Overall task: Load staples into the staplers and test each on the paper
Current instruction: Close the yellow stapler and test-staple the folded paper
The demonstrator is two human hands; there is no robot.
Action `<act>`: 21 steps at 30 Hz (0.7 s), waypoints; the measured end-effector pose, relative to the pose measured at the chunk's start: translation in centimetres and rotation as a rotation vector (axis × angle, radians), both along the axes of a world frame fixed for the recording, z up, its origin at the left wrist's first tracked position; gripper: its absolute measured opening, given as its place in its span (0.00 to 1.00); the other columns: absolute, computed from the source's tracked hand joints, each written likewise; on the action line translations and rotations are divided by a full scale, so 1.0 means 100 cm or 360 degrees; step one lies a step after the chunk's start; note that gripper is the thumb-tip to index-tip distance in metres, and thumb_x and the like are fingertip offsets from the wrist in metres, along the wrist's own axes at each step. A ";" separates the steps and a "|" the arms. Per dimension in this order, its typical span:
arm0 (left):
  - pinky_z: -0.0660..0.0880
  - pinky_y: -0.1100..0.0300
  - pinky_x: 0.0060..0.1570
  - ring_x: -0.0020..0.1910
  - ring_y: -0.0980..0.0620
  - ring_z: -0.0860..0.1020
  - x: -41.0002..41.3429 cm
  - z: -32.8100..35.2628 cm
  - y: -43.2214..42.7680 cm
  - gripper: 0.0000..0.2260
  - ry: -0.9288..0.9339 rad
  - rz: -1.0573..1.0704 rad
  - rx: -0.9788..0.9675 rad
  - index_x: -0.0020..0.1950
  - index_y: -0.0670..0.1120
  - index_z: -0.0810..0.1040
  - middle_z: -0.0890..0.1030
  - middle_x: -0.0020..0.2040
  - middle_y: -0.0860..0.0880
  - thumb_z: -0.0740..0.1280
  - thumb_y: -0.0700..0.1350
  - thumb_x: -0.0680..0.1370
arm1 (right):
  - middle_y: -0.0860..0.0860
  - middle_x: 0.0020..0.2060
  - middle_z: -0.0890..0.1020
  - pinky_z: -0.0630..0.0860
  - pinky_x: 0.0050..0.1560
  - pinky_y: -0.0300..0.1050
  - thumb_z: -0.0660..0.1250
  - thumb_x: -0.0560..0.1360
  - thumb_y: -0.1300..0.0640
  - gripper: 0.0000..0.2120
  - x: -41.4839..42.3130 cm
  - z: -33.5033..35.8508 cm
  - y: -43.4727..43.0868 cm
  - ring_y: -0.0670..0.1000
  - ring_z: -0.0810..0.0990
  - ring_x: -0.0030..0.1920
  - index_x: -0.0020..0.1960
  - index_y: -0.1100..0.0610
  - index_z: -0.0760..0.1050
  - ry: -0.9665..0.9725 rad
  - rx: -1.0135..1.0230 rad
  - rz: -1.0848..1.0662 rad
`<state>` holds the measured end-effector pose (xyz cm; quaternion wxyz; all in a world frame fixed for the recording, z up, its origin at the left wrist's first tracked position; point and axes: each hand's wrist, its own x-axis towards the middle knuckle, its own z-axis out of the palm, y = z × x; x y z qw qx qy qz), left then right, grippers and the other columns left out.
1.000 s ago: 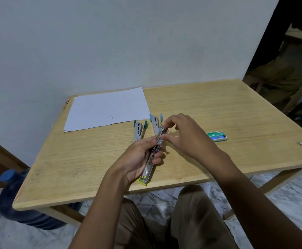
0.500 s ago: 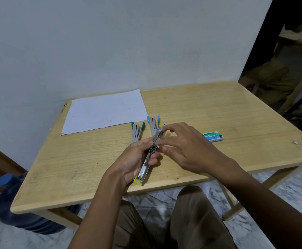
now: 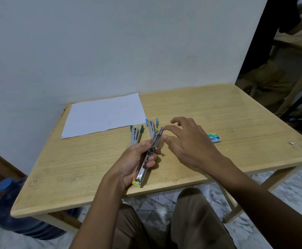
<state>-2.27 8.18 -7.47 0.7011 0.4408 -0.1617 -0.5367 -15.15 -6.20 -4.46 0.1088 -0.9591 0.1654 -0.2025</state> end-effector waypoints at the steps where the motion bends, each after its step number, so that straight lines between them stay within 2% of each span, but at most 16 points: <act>1: 0.67 0.64 0.25 0.29 0.54 0.68 0.000 0.000 0.001 0.15 0.0003 -0.0010 0.0003 0.66 0.36 0.76 0.74 0.38 0.44 0.57 0.38 0.82 | 0.44 0.62 0.73 0.71 0.60 0.47 0.51 0.77 0.35 0.25 -0.002 -0.001 0.004 0.44 0.69 0.62 0.66 0.45 0.74 -0.0109 0.0138 0.0041; 4: 0.67 0.63 0.28 0.29 0.52 0.67 0.000 0.001 0.001 0.16 -0.0009 -0.0073 0.0015 0.67 0.35 0.75 0.70 0.34 0.44 0.56 0.40 0.83 | 0.42 0.50 0.78 0.75 0.50 0.39 0.66 0.76 0.42 0.14 -0.008 -0.010 0.018 0.41 0.77 0.50 0.57 0.49 0.78 -0.0396 0.0440 0.0271; 6: 0.66 0.63 0.29 0.29 0.52 0.66 0.002 0.000 0.002 0.17 -0.0062 -0.0083 0.0033 0.67 0.33 0.73 0.68 0.35 0.43 0.57 0.41 0.83 | 0.44 0.45 0.81 0.77 0.48 0.43 0.71 0.75 0.51 0.08 -0.007 -0.019 0.026 0.43 0.79 0.46 0.52 0.53 0.80 -0.0552 0.0443 0.0362; 9: 0.63 0.61 0.31 0.30 0.52 0.65 0.002 -0.001 0.001 0.18 -0.0054 -0.0107 0.0034 0.68 0.32 0.70 0.69 0.33 0.44 0.56 0.42 0.83 | 0.48 0.43 0.83 0.78 0.47 0.47 0.73 0.75 0.58 0.05 -0.001 -0.030 0.029 0.45 0.81 0.45 0.50 0.57 0.82 -0.0714 0.0423 0.0334; 12: 0.65 0.63 0.28 0.30 0.53 0.67 0.000 0.001 0.000 0.15 0.0047 -0.0071 -0.0031 0.66 0.34 0.73 0.73 0.37 0.44 0.55 0.39 0.83 | 0.49 0.45 0.83 0.79 0.48 0.46 0.72 0.76 0.59 0.06 0.005 -0.033 0.027 0.47 0.81 0.46 0.52 0.58 0.82 -0.0758 0.0343 0.0219; 16: 0.66 0.64 0.25 0.30 0.54 0.68 0.001 0.001 -0.001 0.15 0.0099 -0.0052 -0.0053 0.66 0.34 0.74 0.74 0.40 0.43 0.55 0.37 0.83 | 0.47 0.45 0.80 0.75 0.46 0.40 0.70 0.77 0.56 0.05 0.013 -0.031 0.025 0.46 0.77 0.48 0.51 0.56 0.82 -0.0645 0.0200 -0.0004; 21: 0.66 0.65 0.25 0.28 0.54 0.69 0.000 0.002 0.000 0.13 0.0076 -0.0076 -0.0055 0.63 0.34 0.74 0.73 0.40 0.43 0.55 0.36 0.82 | 0.47 0.45 0.77 0.74 0.43 0.42 0.68 0.78 0.55 0.07 0.020 -0.027 0.020 0.43 0.72 0.46 0.52 0.55 0.83 -0.0461 0.0214 -0.0068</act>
